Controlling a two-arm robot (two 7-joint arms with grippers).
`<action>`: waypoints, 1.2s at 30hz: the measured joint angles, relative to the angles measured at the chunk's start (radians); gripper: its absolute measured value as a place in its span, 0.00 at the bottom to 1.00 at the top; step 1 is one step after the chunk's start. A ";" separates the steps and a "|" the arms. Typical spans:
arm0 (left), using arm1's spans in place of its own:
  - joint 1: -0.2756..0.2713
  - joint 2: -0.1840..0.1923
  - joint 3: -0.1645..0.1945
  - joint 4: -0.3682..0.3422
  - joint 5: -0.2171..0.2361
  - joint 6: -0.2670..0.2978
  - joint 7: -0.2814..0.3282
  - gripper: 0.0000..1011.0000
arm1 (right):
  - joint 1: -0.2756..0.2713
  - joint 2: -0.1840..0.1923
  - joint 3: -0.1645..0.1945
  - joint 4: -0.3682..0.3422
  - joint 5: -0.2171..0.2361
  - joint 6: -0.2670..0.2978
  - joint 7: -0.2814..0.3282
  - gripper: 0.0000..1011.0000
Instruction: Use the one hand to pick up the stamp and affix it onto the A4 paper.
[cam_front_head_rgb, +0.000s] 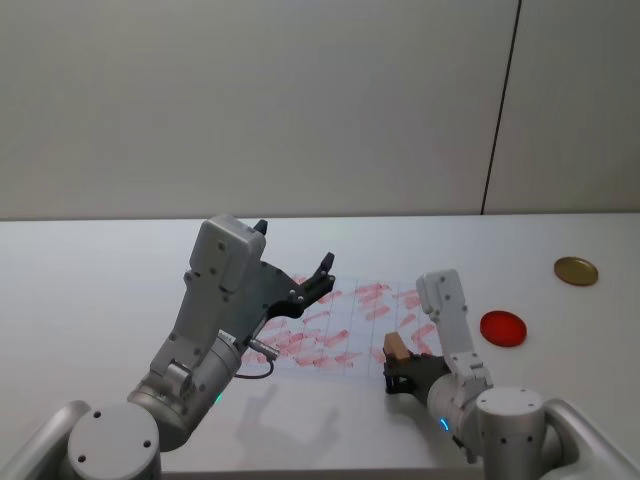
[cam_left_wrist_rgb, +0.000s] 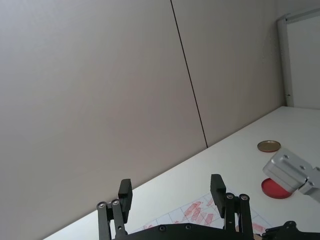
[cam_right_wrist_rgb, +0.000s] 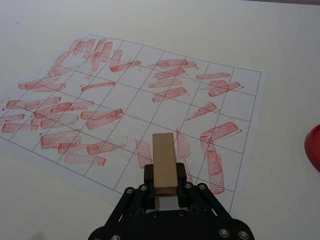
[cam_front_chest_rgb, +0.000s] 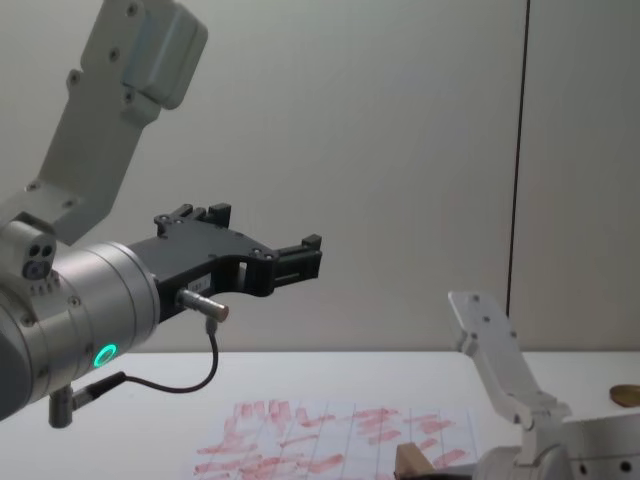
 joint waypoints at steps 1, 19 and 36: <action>0.000 0.000 0.000 0.000 0.000 0.000 0.000 0.98 | -0.005 0.002 0.001 -0.016 0.000 0.000 -0.001 0.22; 0.000 0.000 0.000 0.000 0.000 0.000 0.000 0.98 | -0.052 0.028 0.028 -0.298 0.044 0.042 -0.052 0.22; 0.000 0.000 0.000 0.000 0.000 0.000 0.000 0.98 | -0.074 0.064 0.088 -0.412 0.071 0.093 -0.158 0.22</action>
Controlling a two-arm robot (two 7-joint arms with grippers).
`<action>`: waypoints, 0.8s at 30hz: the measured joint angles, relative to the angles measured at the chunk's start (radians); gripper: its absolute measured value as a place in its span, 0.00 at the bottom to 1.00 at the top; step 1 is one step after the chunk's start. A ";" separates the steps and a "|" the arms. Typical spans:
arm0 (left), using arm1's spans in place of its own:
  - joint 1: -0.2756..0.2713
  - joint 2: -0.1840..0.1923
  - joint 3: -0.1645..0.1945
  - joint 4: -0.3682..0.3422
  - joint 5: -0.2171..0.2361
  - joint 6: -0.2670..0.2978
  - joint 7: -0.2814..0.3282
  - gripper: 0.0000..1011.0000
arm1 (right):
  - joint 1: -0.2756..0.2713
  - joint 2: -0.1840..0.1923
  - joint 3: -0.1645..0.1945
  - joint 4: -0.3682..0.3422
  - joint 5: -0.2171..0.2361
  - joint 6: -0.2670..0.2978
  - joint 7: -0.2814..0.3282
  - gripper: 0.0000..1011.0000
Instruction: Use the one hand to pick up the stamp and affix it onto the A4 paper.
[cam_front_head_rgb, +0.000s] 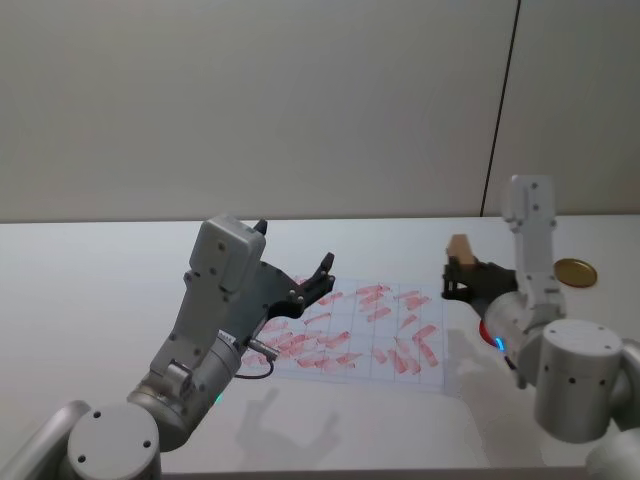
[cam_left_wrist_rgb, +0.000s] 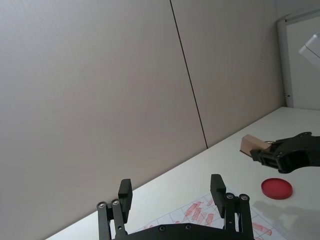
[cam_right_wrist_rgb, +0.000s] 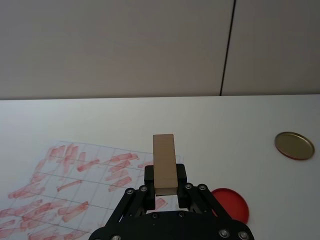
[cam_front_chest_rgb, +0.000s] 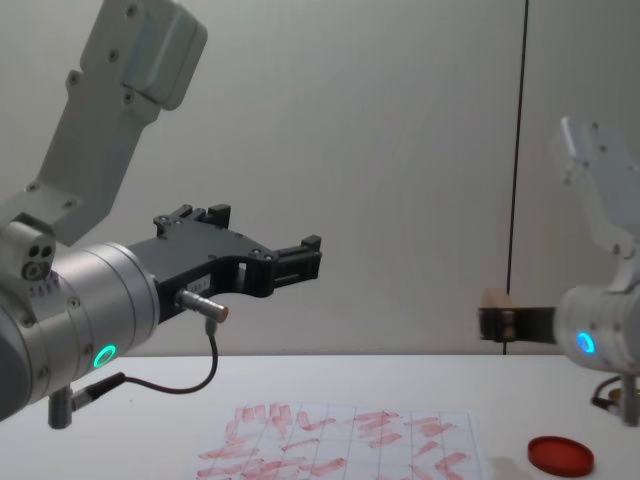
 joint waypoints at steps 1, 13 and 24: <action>0.000 0.000 0.000 0.000 0.000 0.000 0.000 0.98 | 0.000 0.002 0.003 0.000 0.000 0.001 -0.003 0.22; 0.000 0.000 0.000 0.000 0.000 0.000 0.000 0.98 | 0.007 0.031 0.052 0.063 -0.008 0.006 -0.044 0.22; 0.000 0.000 0.000 0.000 0.000 0.000 0.000 0.98 | 0.038 0.040 0.081 0.177 -0.015 -0.010 -0.051 0.22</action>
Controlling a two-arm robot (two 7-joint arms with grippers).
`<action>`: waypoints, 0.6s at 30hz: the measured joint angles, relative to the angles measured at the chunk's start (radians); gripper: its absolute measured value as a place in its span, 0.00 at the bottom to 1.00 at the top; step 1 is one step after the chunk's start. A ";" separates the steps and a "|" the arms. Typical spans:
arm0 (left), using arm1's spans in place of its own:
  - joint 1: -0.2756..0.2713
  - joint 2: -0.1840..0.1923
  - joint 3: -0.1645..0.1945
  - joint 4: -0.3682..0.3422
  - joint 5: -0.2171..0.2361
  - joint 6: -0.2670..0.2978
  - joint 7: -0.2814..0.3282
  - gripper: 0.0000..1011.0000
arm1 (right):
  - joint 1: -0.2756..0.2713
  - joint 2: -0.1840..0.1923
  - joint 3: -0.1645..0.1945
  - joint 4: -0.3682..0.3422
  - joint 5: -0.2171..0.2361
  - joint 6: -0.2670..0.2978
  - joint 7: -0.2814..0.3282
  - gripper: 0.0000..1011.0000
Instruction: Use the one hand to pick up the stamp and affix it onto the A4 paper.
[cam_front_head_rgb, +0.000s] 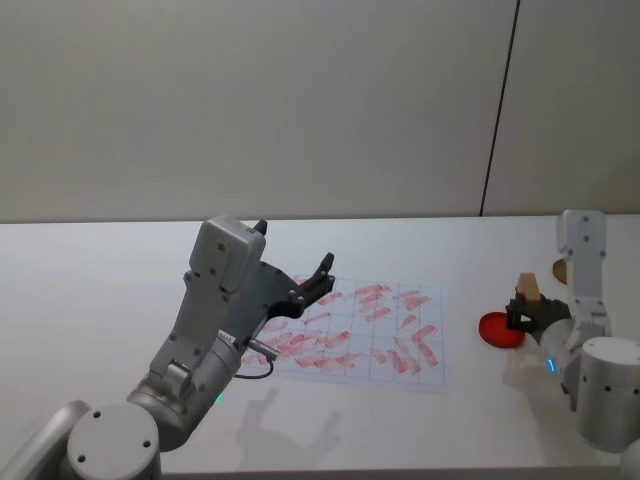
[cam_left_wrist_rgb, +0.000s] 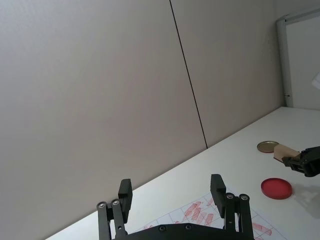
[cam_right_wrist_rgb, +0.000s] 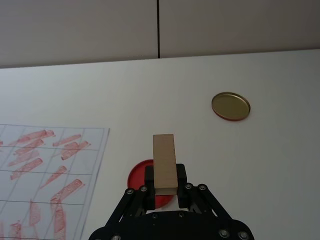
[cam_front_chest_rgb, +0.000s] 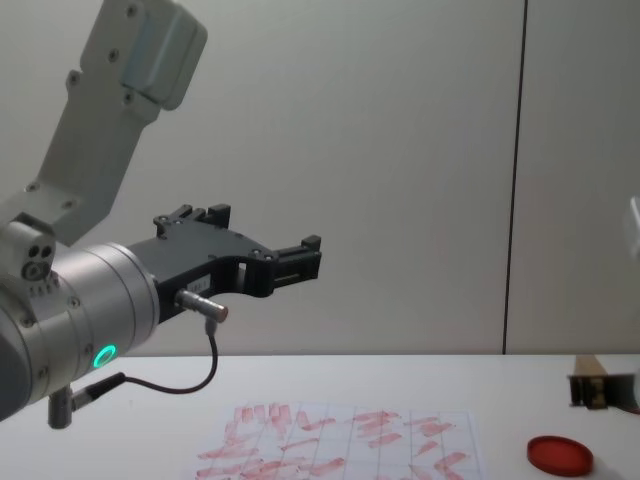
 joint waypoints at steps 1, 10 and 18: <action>0.000 0.000 0.000 0.000 0.000 0.000 0.000 0.98 | 0.004 0.000 0.002 0.012 -0.001 -0.002 0.001 0.22; 0.000 0.000 0.000 0.000 0.000 0.000 0.000 0.98 | 0.043 -0.002 0.011 0.128 -0.009 -0.026 0.025 0.22; 0.000 0.000 0.000 0.000 0.000 0.000 0.000 0.98 | 0.071 -0.009 0.012 0.207 -0.012 -0.060 0.063 0.22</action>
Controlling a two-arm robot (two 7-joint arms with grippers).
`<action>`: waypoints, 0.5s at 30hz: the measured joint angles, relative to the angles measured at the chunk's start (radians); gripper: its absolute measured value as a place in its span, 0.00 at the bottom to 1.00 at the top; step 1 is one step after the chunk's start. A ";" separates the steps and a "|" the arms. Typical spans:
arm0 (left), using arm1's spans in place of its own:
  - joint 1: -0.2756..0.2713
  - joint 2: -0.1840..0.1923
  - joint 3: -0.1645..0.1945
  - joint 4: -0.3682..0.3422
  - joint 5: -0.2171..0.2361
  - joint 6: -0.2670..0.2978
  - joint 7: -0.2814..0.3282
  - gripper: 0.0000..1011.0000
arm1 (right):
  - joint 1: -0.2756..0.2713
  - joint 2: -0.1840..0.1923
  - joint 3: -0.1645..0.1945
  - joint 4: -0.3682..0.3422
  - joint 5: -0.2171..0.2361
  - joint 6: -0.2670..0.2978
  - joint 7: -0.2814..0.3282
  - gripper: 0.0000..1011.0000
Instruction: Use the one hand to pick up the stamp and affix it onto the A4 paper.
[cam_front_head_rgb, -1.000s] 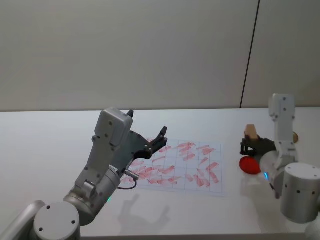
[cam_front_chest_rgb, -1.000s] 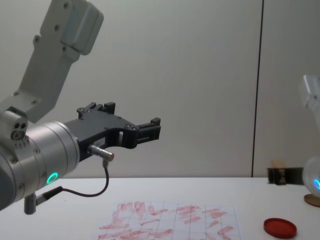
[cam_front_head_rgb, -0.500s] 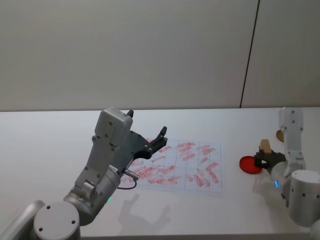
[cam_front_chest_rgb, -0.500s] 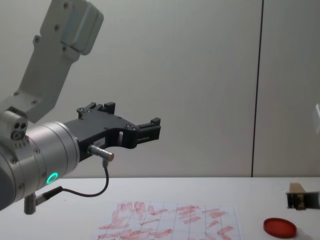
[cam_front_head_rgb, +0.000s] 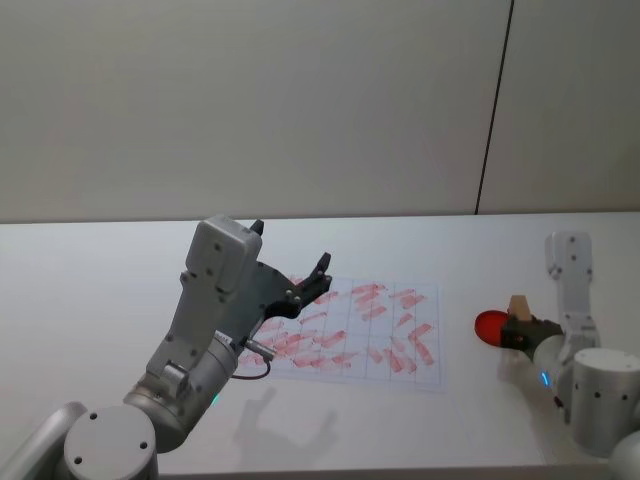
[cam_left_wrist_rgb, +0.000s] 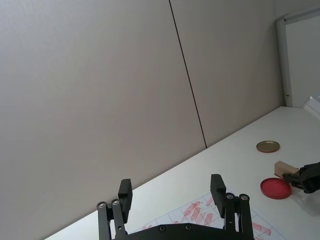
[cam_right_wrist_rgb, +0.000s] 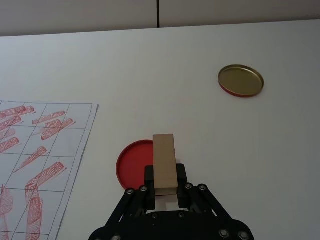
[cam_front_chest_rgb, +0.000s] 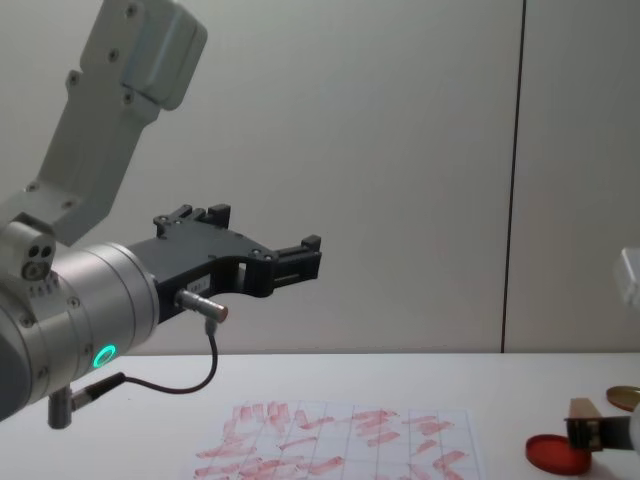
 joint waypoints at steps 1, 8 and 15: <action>0.000 0.000 0.000 0.000 0.000 0.000 0.000 0.98 | 0.002 0.000 0.000 0.005 0.000 -0.002 0.002 0.22; 0.000 0.000 0.000 0.000 0.000 0.000 0.000 0.98 | 0.018 -0.007 -0.003 0.043 0.000 -0.034 0.028 0.22; 0.000 0.000 0.000 0.000 0.000 0.000 0.000 0.98 | 0.035 -0.013 -0.006 0.074 -0.003 -0.056 0.043 0.27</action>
